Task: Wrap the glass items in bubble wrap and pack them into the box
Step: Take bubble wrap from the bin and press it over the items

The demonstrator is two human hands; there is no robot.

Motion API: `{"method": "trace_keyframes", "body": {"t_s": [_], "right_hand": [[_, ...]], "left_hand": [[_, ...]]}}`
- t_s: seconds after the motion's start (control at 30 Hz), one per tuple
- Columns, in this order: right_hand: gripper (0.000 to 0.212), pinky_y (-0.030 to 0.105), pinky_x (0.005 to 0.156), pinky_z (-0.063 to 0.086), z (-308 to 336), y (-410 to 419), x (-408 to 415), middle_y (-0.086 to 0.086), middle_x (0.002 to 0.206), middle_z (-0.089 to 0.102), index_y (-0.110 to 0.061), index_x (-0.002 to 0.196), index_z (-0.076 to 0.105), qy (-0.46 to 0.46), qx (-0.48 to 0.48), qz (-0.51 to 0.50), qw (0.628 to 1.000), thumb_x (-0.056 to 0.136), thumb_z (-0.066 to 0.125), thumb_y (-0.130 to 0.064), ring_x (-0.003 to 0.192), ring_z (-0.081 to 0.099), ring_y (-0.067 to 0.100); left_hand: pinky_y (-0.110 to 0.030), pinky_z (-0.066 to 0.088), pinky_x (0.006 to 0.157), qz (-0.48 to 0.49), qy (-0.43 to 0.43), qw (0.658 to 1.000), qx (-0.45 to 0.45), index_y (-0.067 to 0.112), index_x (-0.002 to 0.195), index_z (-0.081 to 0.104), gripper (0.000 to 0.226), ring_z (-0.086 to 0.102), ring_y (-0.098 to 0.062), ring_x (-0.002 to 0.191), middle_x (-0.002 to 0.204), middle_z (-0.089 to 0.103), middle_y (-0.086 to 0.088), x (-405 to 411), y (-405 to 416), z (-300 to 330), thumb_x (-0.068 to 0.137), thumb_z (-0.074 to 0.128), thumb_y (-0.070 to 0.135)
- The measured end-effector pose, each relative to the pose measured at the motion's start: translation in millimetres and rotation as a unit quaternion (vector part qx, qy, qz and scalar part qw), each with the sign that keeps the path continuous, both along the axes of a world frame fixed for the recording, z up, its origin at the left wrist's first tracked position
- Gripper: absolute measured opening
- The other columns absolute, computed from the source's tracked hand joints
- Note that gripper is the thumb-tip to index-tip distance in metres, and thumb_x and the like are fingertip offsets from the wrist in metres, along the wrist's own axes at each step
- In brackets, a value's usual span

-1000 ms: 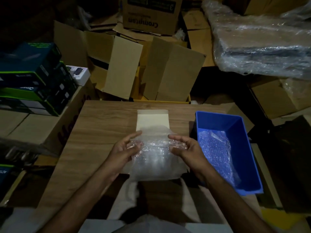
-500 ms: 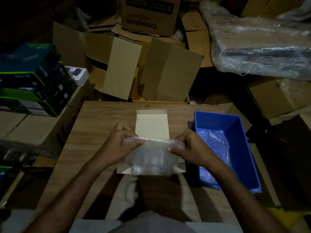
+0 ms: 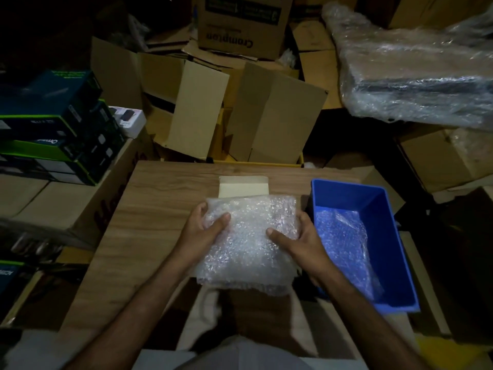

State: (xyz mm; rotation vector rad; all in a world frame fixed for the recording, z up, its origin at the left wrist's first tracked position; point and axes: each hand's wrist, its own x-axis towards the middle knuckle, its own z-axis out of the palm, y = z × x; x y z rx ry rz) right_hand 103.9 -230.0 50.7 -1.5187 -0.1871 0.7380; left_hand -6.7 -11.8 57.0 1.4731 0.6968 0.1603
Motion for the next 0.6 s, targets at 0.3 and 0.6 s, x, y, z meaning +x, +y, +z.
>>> {"method": "trace_keyframes", "body": {"t_s": [0.3, 0.6], "right_hand": [[0.078, 0.035, 0.111, 0.045, -9, -16, 0, -0.024, 0.144, 0.054, -0.043, 0.140, 0.056, -0.151, -0.028, 0.091, 0.984, 0.074, 0.090, -0.021, 0.136, 0.050, 0.004], [0.029, 0.017, 0.095, 0.047, -12, -10, 15, -0.003, 0.114, 0.060, -0.035, 0.098, 0.077, -0.279, -0.197, 0.151, 0.928, 0.072, 0.090, -0.030, 0.108, 0.052, 0.002]], "left_hand": [[-0.020, 0.048, 0.101, -0.133, -0.053, 0.989, -0.031, 0.039, 0.141, 0.053, 0.072, 0.050, 0.011, 0.127, 0.143, 0.049, 0.026, -16, 4, 1, 0.080, 0.079, 0.012], [-0.037, 0.054, 0.096, -0.200, 0.042, 0.934, 0.293, 0.033, 0.101, 0.078, 0.029, 0.054, -0.008, 0.111, 0.118, 0.051, 0.005, -13, 17, -13, 0.074, 0.087, 0.035]]}}
